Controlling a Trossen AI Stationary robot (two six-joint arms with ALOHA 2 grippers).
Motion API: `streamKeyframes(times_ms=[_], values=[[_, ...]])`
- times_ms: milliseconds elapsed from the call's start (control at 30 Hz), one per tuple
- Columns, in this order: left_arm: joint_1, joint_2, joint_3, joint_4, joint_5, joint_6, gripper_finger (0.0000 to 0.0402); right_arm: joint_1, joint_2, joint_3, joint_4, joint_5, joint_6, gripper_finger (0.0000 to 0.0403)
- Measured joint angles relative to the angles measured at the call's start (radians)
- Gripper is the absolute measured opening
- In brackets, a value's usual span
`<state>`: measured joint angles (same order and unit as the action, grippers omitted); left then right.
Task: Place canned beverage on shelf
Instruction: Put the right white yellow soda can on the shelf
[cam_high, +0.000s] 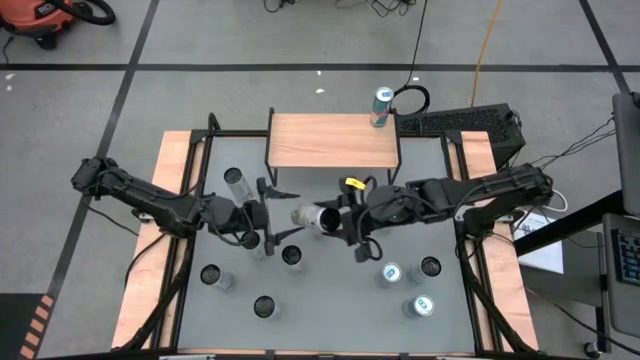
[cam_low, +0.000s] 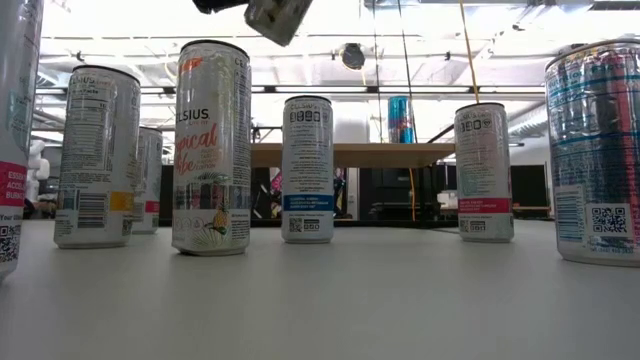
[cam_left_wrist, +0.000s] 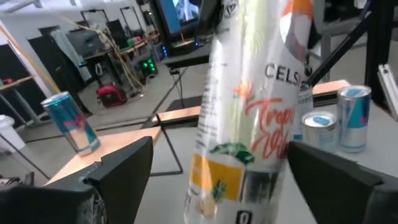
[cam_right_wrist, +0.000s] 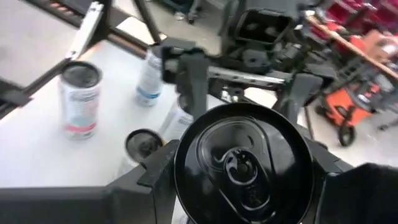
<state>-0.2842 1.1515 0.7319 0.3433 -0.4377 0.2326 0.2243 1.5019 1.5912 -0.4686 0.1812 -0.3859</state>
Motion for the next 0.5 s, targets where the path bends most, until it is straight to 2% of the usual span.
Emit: streamKeyframes(times_ms=[167,333,500], values=[[0.001,0.030,0.000,0.017,0.010,-0.017,0.0366,-0.002,-0.002,0.044,-0.082,-0.062,-0.067,0.0185],[0.004,0.073,0.000,0.053,0.126,-0.017,0.0366,-0.002,-0.002,0.057,-0.134,-0.084,-0.067,0.0185],[0.007,0.085,0.000,0.081,0.155,-0.018,0.0366,0.001,-0.001,0.057,-0.197,-0.085,-0.021,0.0185]])
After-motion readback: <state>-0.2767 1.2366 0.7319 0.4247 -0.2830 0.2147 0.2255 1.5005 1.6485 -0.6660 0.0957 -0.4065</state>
